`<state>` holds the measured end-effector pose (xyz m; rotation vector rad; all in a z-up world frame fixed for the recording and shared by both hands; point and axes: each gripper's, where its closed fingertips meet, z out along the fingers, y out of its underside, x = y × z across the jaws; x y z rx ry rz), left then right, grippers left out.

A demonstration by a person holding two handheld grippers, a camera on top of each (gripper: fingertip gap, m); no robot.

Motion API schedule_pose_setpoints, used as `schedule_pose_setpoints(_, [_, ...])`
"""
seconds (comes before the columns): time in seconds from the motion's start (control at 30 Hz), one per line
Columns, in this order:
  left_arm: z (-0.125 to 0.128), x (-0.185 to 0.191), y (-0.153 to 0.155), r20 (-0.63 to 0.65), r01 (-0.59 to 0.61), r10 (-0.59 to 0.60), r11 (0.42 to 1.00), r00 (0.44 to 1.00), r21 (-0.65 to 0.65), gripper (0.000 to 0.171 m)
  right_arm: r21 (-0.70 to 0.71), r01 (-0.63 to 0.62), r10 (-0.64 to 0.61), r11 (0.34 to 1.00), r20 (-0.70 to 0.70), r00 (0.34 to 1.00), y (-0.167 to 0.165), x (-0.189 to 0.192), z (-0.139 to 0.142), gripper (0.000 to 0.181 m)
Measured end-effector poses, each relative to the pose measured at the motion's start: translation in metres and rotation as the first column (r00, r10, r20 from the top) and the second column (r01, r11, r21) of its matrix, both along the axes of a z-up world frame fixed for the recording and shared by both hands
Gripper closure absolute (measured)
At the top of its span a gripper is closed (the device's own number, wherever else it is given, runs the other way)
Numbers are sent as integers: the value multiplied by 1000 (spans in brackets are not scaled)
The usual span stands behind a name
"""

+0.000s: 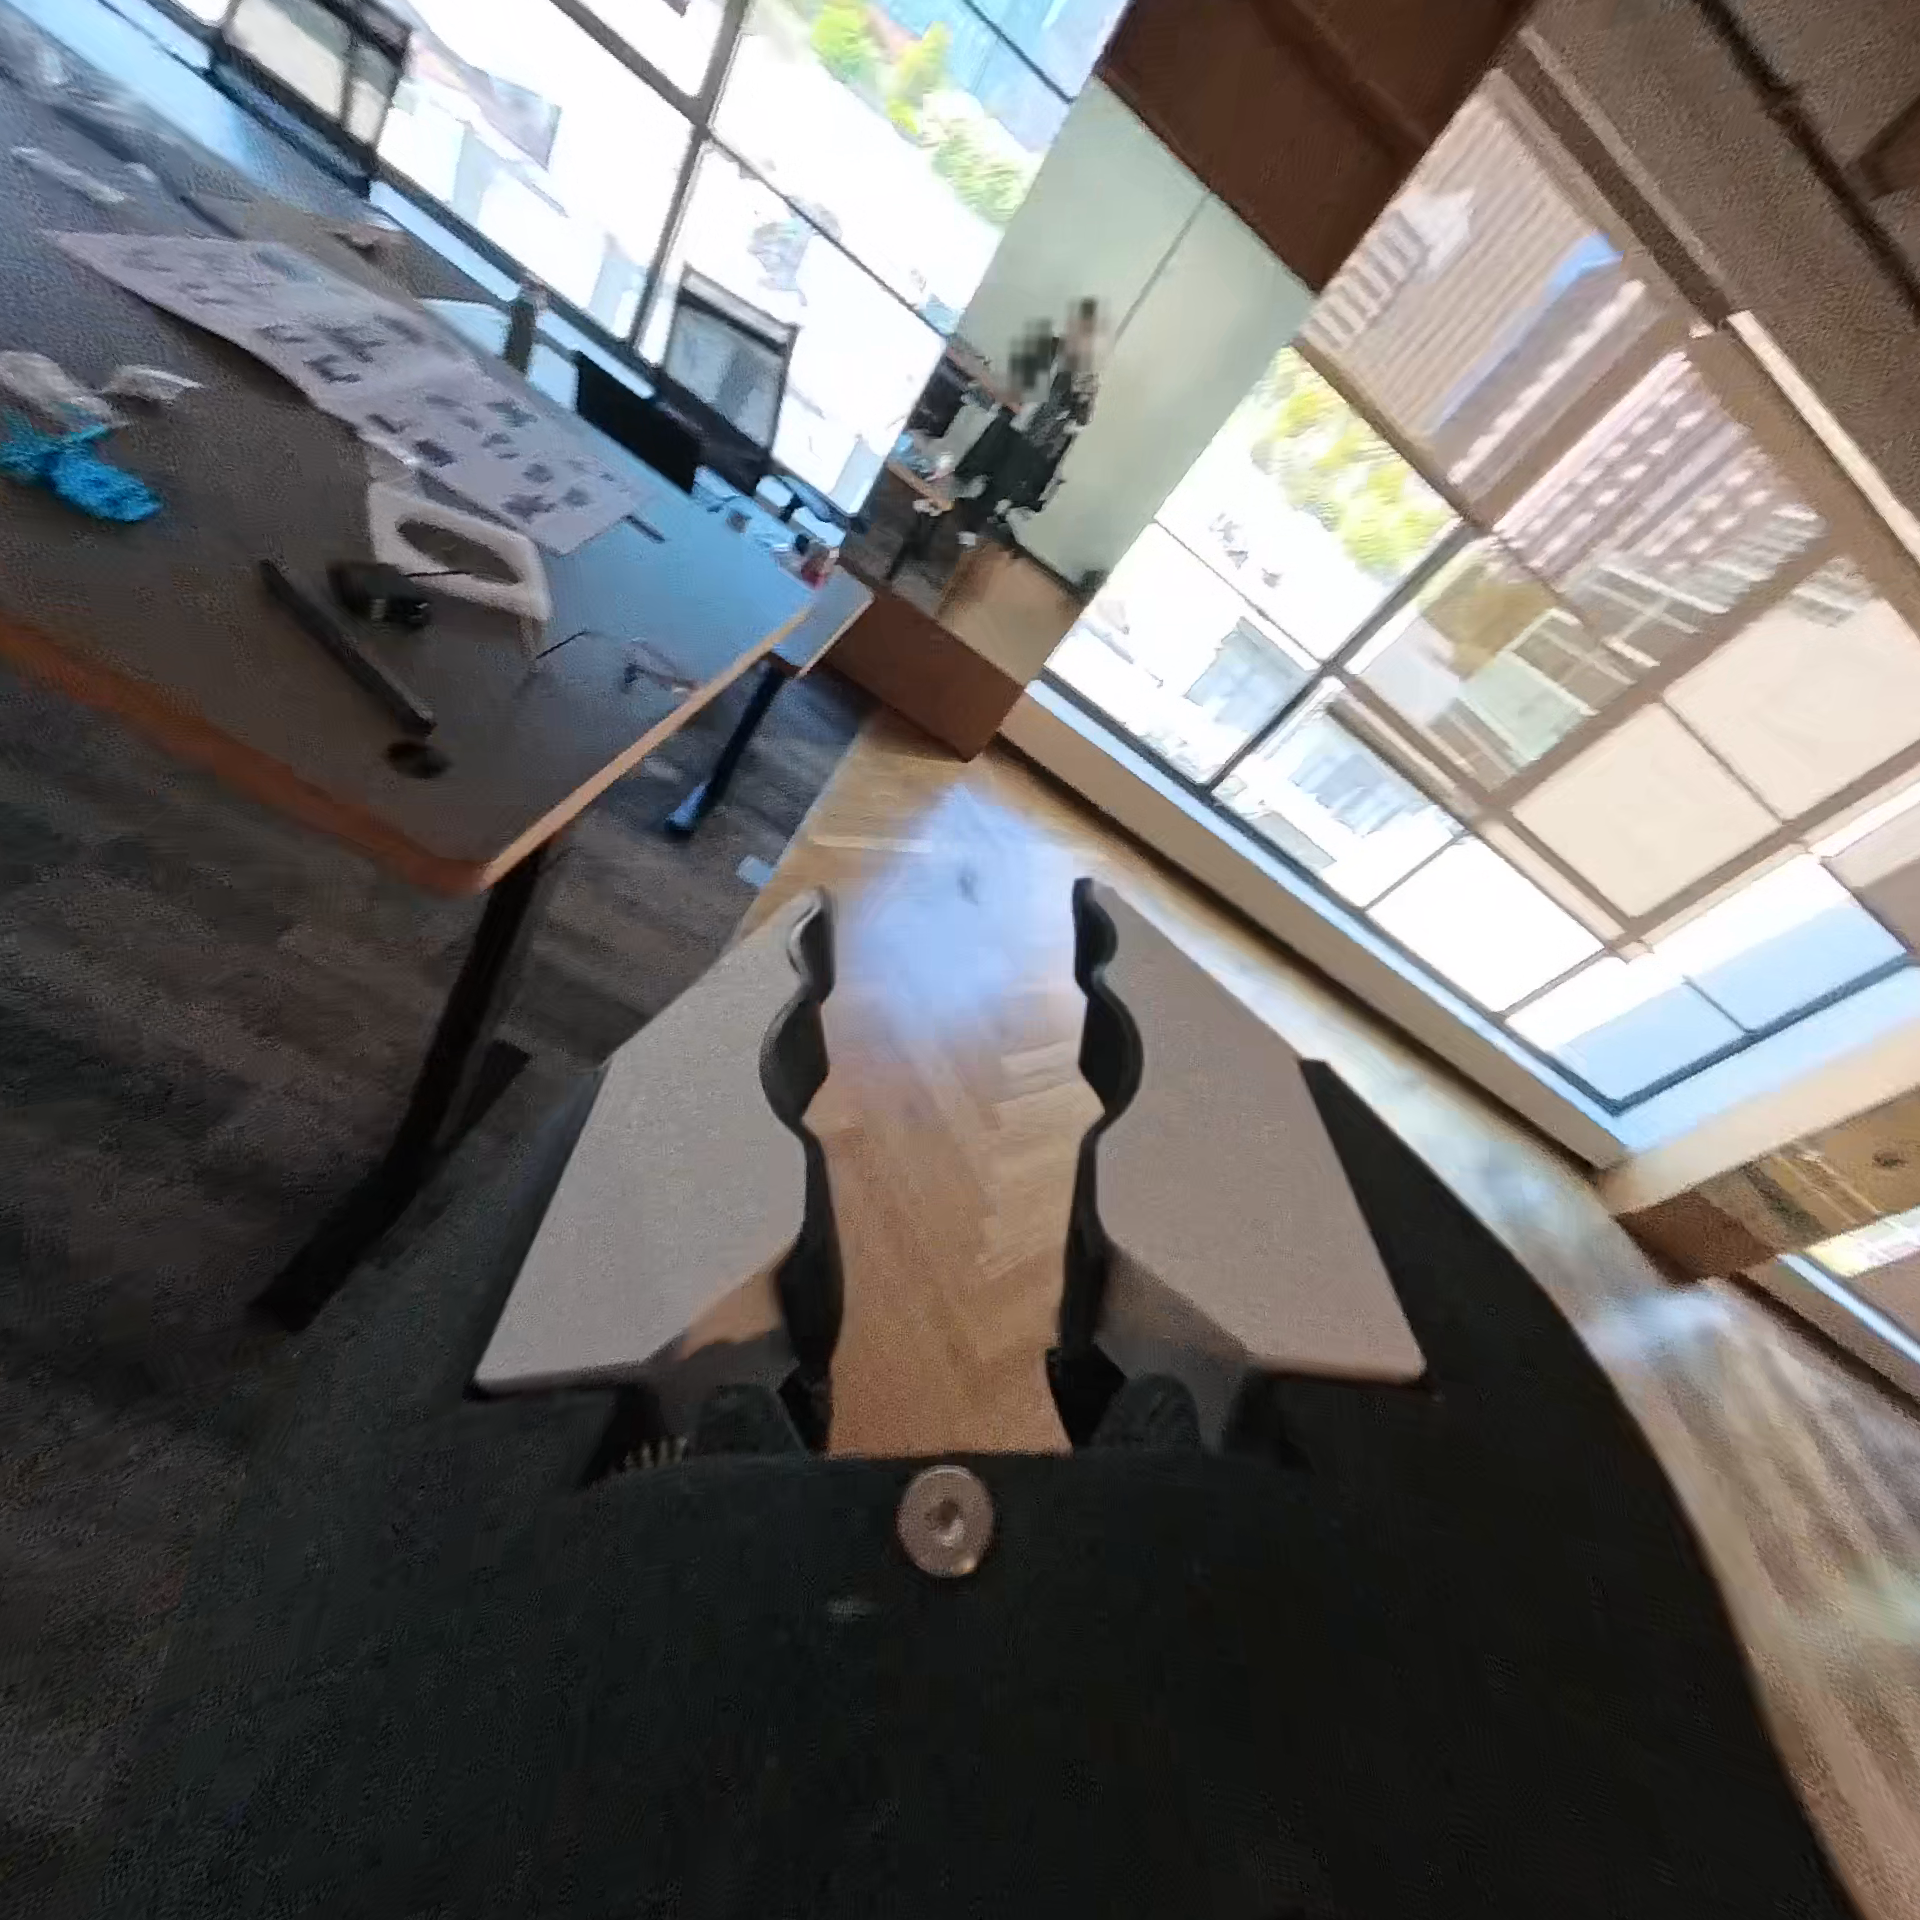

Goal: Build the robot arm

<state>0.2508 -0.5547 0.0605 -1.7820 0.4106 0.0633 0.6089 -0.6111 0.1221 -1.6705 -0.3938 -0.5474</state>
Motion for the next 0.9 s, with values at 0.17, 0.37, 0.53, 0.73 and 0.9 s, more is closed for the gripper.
schedule_pose_setpoints(0.17, [-110, -94, 2, 203, -50, 69, 994, 977, -100, 82, 47, 32, -35, 998, 55, 998, 36, -21, 21, 136])
schedule_pose_setpoints(0.37, [-137, -219, 10, 255, -163, 174, 984, 951, -65, 81, -17, 37, -36, 999, 81, 996, 102, -86, -11, 137])
schedule_pose_setpoints(0.53, [-102, -325, 36, 274, -206, 183, 977, 944, 56, 82, -64, 5, -3, 998, 34, 999, 170, -168, -32, 138])
schedule_pose_setpoints(0.73, [-65, -419, 33, 374, -133, 61, 977, 925, 169, 90, -90, -199, 172, 976, -245, 954, 220, -247, -81, 146])
schedule_pose_setpoints(0.9, [-69, -447, 38, 345, -44, -24, 981, 938, 188, 97, -7, -351, 285, 936, -565, 774, 227, -250, -113, 138])
